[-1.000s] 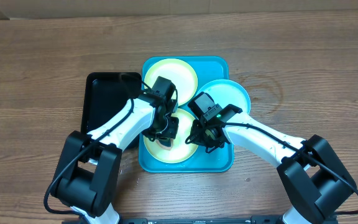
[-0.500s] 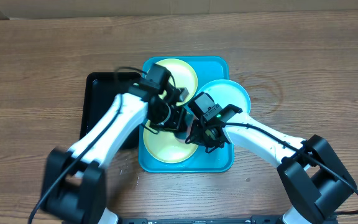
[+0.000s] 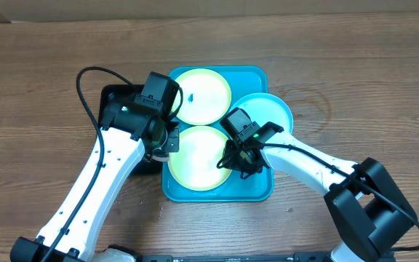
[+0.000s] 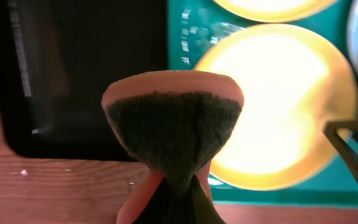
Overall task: Clean dirty plates on tray and stack at the side
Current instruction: 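Move the sponge with the left gripper back over the black tray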
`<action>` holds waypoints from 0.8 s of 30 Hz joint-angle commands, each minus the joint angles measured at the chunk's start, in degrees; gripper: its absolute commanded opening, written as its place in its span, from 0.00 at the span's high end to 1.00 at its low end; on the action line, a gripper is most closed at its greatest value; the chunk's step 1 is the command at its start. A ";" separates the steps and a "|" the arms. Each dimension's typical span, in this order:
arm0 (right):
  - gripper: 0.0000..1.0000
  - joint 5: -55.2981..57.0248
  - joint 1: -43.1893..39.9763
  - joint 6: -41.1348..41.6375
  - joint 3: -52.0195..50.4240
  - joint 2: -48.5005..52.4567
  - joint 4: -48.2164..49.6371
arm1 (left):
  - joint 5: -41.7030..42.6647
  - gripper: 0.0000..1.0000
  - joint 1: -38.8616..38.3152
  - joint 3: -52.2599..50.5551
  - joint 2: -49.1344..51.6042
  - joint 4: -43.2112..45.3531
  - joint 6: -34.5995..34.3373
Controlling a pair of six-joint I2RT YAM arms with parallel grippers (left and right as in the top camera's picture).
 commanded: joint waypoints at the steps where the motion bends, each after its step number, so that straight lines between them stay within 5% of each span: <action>1: 0.54 0.33 0.28 -0.09 -0.68 -0.09 0.22 | -5.46 0.96 0.37 -0.48 -0.55 -0.11 -2.25; 8: 0.53 0.33 0.28 -0.07 -0.68 -0.09 0.04 | -4.94 0.96 3.98 -0.50 -0.55 0.28 -2.25; 24: 0.59 0.35 0.28 -0.04 -0.70 -0.09 0.55 | 22.49 0.95 27.78 -0.57 -0.55 3.39 8.09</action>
